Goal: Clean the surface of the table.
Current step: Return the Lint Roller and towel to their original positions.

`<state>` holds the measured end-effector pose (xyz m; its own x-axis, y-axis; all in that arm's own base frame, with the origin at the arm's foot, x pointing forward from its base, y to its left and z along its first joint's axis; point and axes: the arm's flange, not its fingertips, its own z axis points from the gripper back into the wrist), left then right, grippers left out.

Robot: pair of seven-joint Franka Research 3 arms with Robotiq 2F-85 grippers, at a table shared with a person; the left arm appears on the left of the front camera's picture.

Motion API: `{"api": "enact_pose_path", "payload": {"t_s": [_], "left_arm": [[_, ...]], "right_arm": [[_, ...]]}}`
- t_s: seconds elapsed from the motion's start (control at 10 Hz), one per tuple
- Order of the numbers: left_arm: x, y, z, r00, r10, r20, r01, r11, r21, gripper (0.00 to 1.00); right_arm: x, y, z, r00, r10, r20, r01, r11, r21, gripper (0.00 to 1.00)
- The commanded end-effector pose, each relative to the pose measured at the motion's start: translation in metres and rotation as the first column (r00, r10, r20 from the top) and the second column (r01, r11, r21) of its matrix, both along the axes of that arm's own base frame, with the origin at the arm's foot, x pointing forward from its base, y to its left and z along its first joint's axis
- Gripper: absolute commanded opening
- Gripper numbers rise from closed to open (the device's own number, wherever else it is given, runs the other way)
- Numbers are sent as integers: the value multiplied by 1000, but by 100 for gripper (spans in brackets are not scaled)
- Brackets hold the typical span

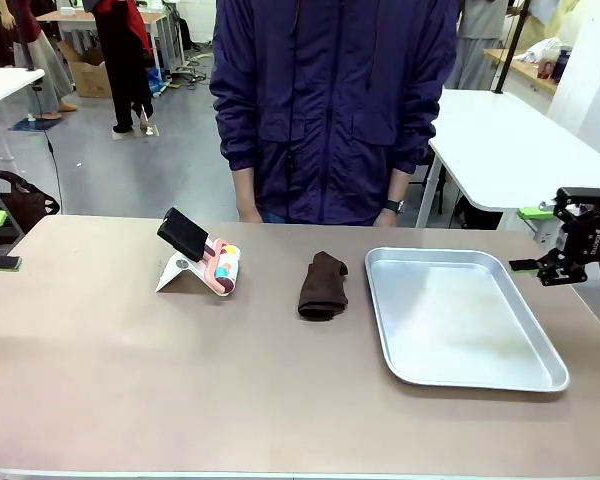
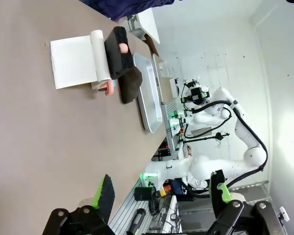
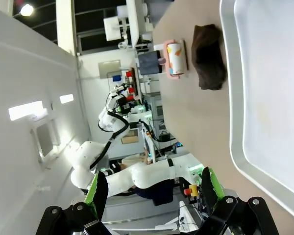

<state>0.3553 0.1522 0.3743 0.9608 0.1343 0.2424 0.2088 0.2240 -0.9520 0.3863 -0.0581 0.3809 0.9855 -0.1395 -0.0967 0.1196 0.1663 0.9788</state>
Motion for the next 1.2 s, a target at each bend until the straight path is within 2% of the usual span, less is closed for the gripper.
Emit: {"api": "enact_pose_path", "payload": {"t_s": [0.0, 1.1], "left_arm": [[-2, -6, 4, 1000, -11, 10, 11, 1000, 18, 100], [-2, -6, 4, 1000, -11, 10, 11, 1000, 18, 100]], "right_arm": [[-1, 8, 8, 1000, 6, -2, -7, 999, -49, 100], [-1, 8, 8, 1000, 6, -2, -7, 999, -49, 100]]}}
